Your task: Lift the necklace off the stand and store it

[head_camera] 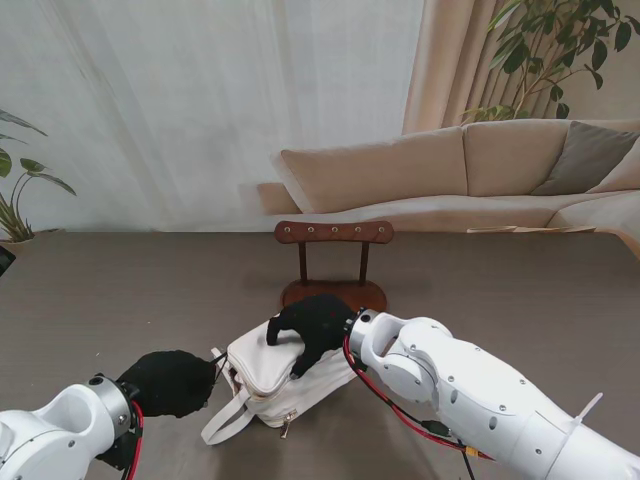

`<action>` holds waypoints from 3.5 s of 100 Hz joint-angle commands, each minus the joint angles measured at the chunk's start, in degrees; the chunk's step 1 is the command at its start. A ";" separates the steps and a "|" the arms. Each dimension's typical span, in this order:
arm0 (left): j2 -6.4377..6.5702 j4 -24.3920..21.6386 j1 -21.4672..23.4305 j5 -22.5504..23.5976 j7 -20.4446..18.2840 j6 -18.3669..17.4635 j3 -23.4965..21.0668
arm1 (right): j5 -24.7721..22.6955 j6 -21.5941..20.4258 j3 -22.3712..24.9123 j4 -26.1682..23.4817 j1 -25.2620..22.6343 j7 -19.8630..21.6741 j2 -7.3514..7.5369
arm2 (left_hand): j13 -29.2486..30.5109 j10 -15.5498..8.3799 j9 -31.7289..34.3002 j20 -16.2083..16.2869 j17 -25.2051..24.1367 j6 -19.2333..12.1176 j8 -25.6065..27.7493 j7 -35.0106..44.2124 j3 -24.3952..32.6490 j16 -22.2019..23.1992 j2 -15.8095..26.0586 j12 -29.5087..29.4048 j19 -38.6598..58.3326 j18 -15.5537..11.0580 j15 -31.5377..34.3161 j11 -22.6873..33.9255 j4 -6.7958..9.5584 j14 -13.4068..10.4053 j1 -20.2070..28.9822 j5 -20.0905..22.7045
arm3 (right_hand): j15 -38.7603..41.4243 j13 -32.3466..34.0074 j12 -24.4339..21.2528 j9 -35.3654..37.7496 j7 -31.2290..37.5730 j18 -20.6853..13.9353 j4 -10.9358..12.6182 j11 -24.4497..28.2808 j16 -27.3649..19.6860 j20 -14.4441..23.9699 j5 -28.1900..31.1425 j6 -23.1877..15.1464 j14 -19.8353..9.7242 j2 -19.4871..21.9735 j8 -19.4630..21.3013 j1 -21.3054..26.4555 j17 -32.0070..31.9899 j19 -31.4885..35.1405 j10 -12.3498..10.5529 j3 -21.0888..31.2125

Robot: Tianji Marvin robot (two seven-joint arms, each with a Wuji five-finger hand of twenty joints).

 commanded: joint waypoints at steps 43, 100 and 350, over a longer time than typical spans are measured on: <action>-0.40 -2.26 5.62 2.12 -1.20 0.89 -2.81 | 0.06 3.02 3.15 3.45 -4.83 6.55 1.85 | 1.23 1.30 4.43 -0.12 -0.30 -3.96 0.37 6.97 0.39 0.11 1.07 0.62 1.04 -0.56 0.04 4.16 -0.58 -1.18 1.64 2.87 | 10.37 12.97 5.30 12.21 9.66 -1.14 2.94 5.91 5.75 -2.35 10.55 6.54 7.01 22.65 4.23 7.55 -22.39 -0.22 -0.04 2.80; -1.34 -7.43 12.45 5.76 1.43 -0.26 -5.60 | 1.86 5.19 0.35 4.20 -3.06 7.71 1.46 | 1.02 1.22 4.30 0.00 -0.68 -4.00 0.29 6.98 0.36 0.21 1.16 0.78 1.13 -0.73 0.07 4.12 -0.60 -1.07 1.66 2.90 | 10.06 12.73 5.51 11.68 8.39 -1.27 3.31 5.61 6.00 -2.19 10.62 6.89 7.15 24.03 5.12 6.92 -22.70 -0.47 -0.03 1.88; -4.02 -11.47 22.08 12.97 17.94 -4.72 -10.34 | 5.75 8.63 -5.38 6.64 0.63 11.16 1.02 | 1.47 0.68 5.04 -0.14 0.24 -4.61 0.46 7.20 1.37 0.21 0.71 0.89 1.23 -1.28 0.63 4.01 -0.94 -1.94 0.92 3.27 | 10.00 11.25 5.48 9.78 5.69 -2.52 3.96 5.40 6.11 -1.31 9.58 9.10 5.96 27.27 7.34 5.64 -23.93 -1.10 -0.44 1.00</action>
